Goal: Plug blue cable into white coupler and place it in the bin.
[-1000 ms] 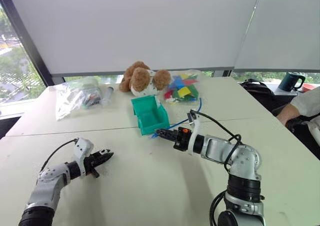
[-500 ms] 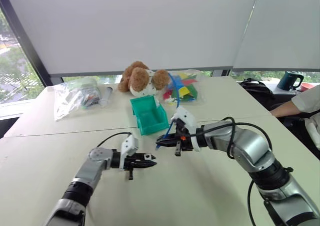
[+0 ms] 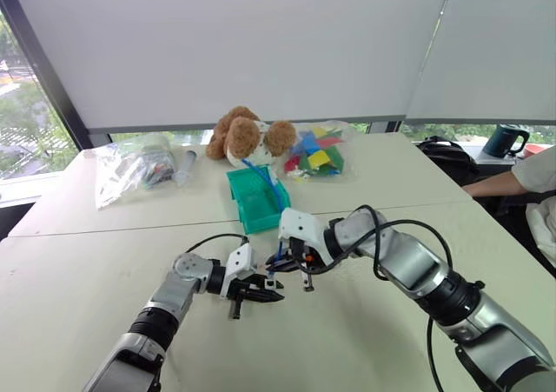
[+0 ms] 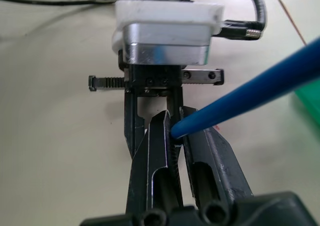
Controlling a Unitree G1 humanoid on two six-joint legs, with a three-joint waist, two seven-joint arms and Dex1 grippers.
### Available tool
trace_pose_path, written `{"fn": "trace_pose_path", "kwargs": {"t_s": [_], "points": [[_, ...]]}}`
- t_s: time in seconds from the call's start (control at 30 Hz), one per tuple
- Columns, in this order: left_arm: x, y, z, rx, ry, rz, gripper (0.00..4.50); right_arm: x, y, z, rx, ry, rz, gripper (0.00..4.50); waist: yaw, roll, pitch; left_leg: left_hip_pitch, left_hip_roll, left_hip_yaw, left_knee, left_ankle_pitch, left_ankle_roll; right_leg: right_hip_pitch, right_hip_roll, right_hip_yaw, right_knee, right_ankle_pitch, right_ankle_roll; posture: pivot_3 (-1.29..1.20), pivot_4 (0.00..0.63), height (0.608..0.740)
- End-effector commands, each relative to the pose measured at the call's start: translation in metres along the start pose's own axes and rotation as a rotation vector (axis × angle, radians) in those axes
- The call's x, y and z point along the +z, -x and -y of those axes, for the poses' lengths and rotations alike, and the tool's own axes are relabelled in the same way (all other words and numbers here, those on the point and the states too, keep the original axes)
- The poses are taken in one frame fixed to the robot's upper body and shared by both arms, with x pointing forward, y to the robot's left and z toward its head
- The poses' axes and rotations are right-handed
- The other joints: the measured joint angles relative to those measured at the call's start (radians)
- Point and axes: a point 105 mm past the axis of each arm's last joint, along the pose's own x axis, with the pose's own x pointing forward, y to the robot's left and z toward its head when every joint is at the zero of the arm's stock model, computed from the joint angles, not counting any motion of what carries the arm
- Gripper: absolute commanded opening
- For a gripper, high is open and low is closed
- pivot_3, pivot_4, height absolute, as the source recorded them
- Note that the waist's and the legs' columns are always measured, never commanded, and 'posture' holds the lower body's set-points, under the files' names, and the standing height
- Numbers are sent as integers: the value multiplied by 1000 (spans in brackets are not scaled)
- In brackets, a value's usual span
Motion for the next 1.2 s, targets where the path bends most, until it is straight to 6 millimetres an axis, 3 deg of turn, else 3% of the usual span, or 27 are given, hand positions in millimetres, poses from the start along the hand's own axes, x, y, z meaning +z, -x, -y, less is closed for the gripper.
{"fn": "trace_pose_path", "kwargs": {"t_s": [0.03,0.43,0.63,1.2], "points": [[4,-1,-3,-1,-30,-4,415,13,1,1,6,65,22,0,1,0,0,0,0,0,0,0,0,0,0,0,0,0,0,0,150,740],[5,-3,-5,1,-41,-1,415,11,-5,-11,62,106,-1,0,5,0,0,0,0,0,1,0,0,0,0,0,1,0,0,0,150,740],[6,-4,-6,2,-46,2,415,1,-8,-13,83,144,-54,0,7,0,0,0,0,0,1,0,0,1,0,0,1,0,0,0,150,740],[8,-7,-9,18,-55,11,415,-10,5,-9,115,78,-89,0,24,0,0,2,0,0,2,0,0,2,0,-1,2,1,-1,0,150,740]]}}
